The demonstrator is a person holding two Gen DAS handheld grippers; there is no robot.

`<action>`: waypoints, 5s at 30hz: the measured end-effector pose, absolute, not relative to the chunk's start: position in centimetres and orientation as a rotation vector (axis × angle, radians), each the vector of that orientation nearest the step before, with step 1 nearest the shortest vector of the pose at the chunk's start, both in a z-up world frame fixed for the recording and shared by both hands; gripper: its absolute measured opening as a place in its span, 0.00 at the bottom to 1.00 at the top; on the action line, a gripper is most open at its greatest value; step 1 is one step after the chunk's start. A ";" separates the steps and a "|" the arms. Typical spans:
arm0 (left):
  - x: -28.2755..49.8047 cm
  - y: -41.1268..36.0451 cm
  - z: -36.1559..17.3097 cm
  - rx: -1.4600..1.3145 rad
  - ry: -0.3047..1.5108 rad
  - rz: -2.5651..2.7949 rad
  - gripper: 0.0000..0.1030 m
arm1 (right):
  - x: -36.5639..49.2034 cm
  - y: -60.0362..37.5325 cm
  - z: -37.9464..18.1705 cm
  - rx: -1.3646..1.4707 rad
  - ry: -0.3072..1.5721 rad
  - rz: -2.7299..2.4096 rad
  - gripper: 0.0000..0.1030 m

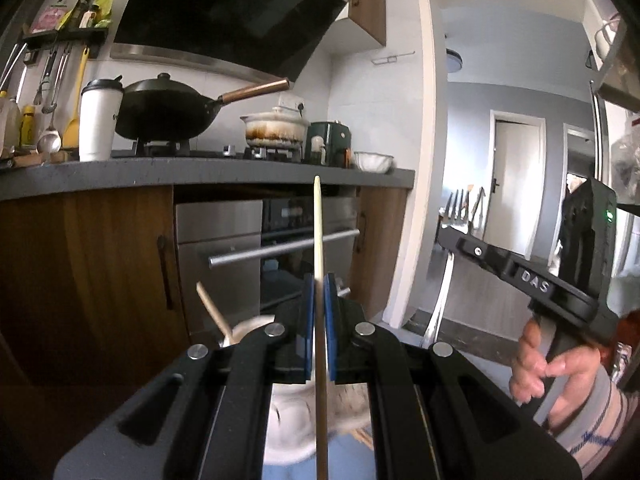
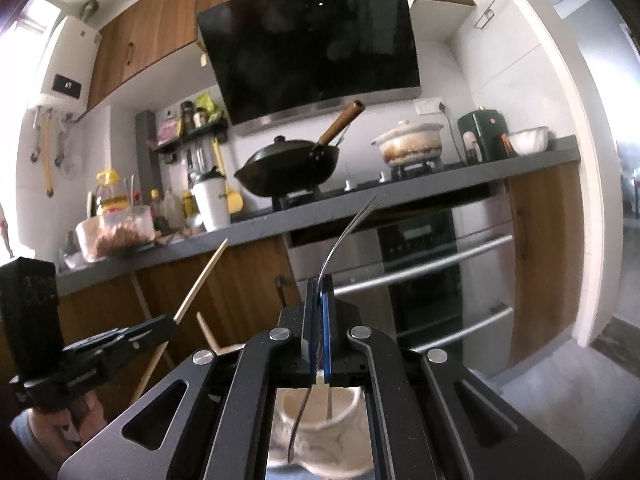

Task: Organize utensils
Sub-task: 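Carry the chopstick above the large pot with the left tool while the right carries the fork, then release chopstick into large pot with left tool while right releases fork into small pot, then move both open tools back over the remaining utensils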

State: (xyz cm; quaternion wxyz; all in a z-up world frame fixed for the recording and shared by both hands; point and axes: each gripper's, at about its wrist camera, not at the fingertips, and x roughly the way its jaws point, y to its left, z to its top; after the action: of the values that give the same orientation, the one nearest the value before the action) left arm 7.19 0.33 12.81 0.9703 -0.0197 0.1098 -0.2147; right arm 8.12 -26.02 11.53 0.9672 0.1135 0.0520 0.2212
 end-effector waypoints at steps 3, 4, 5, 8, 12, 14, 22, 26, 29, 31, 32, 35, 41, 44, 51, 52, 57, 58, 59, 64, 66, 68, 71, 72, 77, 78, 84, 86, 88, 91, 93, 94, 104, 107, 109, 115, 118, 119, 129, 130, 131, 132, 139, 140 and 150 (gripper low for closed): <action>8.8 0.0 13.0 -0.051 0.204 -0.433 0.05 | 9.2 -26.1 11.8 0.248 0.087 0.440 0.03; 9.3 -0.1 13.0 -0.052 0.193 -0.430 0.05 | 9.6 -26.3 11.9 0.261 0.078 0.435 0.03; 9.9 -0.2 13.0 -0.053 0.187 -0.425 0.05 | 9.8 -26.5 12.0 0.270 0.073 0.431 0.03; 11.4 -0.6 12.8 -0.065 0.163 -0.400 0.05 | 11.0 -27.0 11.6 0.306 0.062 0.410 0.03; 12.9 -0.9 11.9 -0.083 0.126 -0.369 0.05 | 12.1 -27.1 10.4 0.319 0.073 0.386 0.03; 13.4 -1.0 11.5 -0.082 0.115 -0.357 0.05 | 12.6 -26.7 9.8 0.310 0.087 0.396 0.03; 13.2 -0.9 9.4 -0.053 0.132 -0.338 0.05 | 14.1 -24.6 7.4 0.228 0.189 0.438 0.03; 11.5 -0.6 8.4 -0.038 0.139 -0.321 0.05 | 14.1 -24.3 6.5 0.218 0.223 0.446 0.03; 10.3 -0.5 7.8 -0.017 0.150 -0.288 0.05 | 14.0 -23.8 5.9 0.199 0.242 0.446 0.03; 9.6 0.0 7.4 -0.021 0.157 -0.274 0.05 | 14.1 -23.6 5.7 0.189 0.252 0.443 0.03; 9.5 0.1 7.3 -0.025 0.161 -0.268 0.05 | 14.1 -23.4 5.5 0.183 0.260 0.440 0.03; 9.2 0.5 7.0 -0.044 0.175 -0.272 0.05 | 14.1 -22.9 5.2 0.167 0.273 0.435 0.03; 9.0 0.3 6.7 -0.024 0.181 -0.272 0.05 | 14.3 -22.7 5.0 0.155 0.289 0.427 0.03; 9.1 0.3 6.6 -0.015 0.185 -0.266 0.10 | 14.7 -22.8 4.6 0.160 0.306 0.425 0.03; 8.9 0.5 6.5 -0.025 0.191 -0.262 0.32 | 15.0 -22.9 4.2 0.159 0.328 0.407 0.03; 8.8 0.5 6.5 -0.023 0.189 -0.261 0.33 | 15.1 -22.9 4.2 0.160 0.333 0.404 0.03; 8.2 0.5 6.6 -0.019 0.178 -0.269 0.41 | 15.3 -23.0 4.0 0.162 0.343 0.404 0.03; 8.0 0.5 6.7 -0.017 0.173 -0.268 0.41 | 15.3 -23.0 4.0 0.164 0.345 0.406 0.03; 7.9 0.5 6.7 -0.017 0.170 -0.268 0.43 | 15.4 -23.1 4.0 0.166 0.348 0.406 0.04; 7.4 0.5 6.6 -0.012 0.171 -0.266 0.47 | 15.4 -23.2 3.9 0.172 0.348 0.400 0.11; 7.2 0.5 6.6 -0.009 0.169 -0.261 0.50 | 15.4 -23.4 3.9 0.180 0.347 0.397 0.19; 7.0 0.7 6.7 -0.006 0.170 -0.259 0.50 | 15.4 -23.4 3.9 0.181 0.349 0.391 0.24; 6.6 0.9 6.7 -0.016 0.172 -0.262 0.52 | 15.4 -23.7 4.0 0.193 0.359 0.376 0.35; 6.4 1.0 6.7 -0.017 0.172 -0.261 0.55 | 15.2 -24.0 4.2 0.205 0.357 0.375 0.40; 5.6 0.8 7.0 -0.015 0.160 -0.256 0.70 | 13.8 -25.7 5.4 0.242 0.341 0.347 0.68; 5.4 0.7 7.1 -0.013 0.156 -0.256 0.74 | 13.4 -26.1 5.8 0.251 0.337 0.338 0.76; 4.3 0.2 7.9 -0.005 0.154 -0.254 0.89 | 11.7 -28.2 7.8 0.302 0.316 0.314 0.91; 3.8 -0.1 8.3 0.003 0.152 -0.247 0.92 | 11.2 -28.4 8.2 0.294 0.307 0.305 0.91; 3.4 -0.3 8.7 0.003 0.156 -0.246 0.93 | 10.6 -28.7 8.6 0.281 0.300 0.292 0.92; 2.8 -0.7 9.0 0.008 0.167 -0.248 0.94 | 9.7 -29.2 8.5 0.271 0.304 0.280 0.93; 2.4 -0.9 9.1 0.008 0.177 -0.251 0.95 | 9.1 -29.8 8.2 0.268 0.316 0.273 0.93; 2.2 -1.0 9.1 0.009 0.187 -0.255 0.94 | 8.9 -30.1 8.1 0.266 0.323 0.266 0.93; 0.1 -3.3 6.0 0.058 0.312 -0.298 0.95 | 6.8 -32.4 3.5 0.204 0.472 0.182 0.94; 0.0 -3.7 4.6 0.063 0.374 -0.307 0.95 | 6.1 -32.7 1.8 0.191 0.527 0.176 0.94; 0.1 -4.0 3.4 0.055 0.435 -0.322 0.94 | 5.8 -32.7 0.8 0.183 0.562 0.175 0.94; 1.3 -5.5 -0.4 0.073 0.649 -0.324 0.94 | 5.3 -32.7 -0.5 0.182 0.615 0.191 0.94; 1.8 -6.6 -1.9 0.124 0.721 -0.319 0.94 | 5.2 -32.5 -0.6 0.175 0.615 0.195 0.94; 1.8 -7.0 -2.2 0.137 0.732 -0.316 0.94 | 5.1 -32.4 -0.6 0.173 0.613 0.196 0.94; 2.3 -8.8 -3.9 0.169 0.816 -0.269 0.87 | 5.2 -32.1 -0.5 0.127 0.618 0.191 0.94; 2.3 -9.0 -4.1 0.167 0.827 -0.264 0.87 | 5.2 -32.1 -0.6 0.122 0.621 0.190 0.94; 2.4 -9.1 -4.2 0.168 0.834 -0.259 0.86 | 5.2 -32.0 -0.6 0.112 0.627 0.191 0.94; 2.4 -9.2 -4.4 0.167 0.840 -0.253 0.85 | 5.2 -31.9 -0.7 0.105 0.629 0.192 0.94; 2.5 -9.7 -4.6 0.144 0.847 -0.218 0.82 | 5.2 -30.8 -1.9 0.010 0.683 0.205 0.76; 2.4 -9.9 -4.6 0.145 0.846 -0.216 0.78 | 5.2 -30.7 -2.1 0.008 0.694 0.211 0.71; 2.8 -11.4 -4.3 0.147 0.861 -0.230 0.44 | 5.3 -29.4 -3.6 0.006 0.782 0.307 0.39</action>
State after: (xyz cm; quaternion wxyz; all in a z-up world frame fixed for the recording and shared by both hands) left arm 2.77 -11.40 -4.30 0.8997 0.0710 0.4162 -0.1111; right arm 5.28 -29.38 -3.57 0.9132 0.0031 0.3794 0.1488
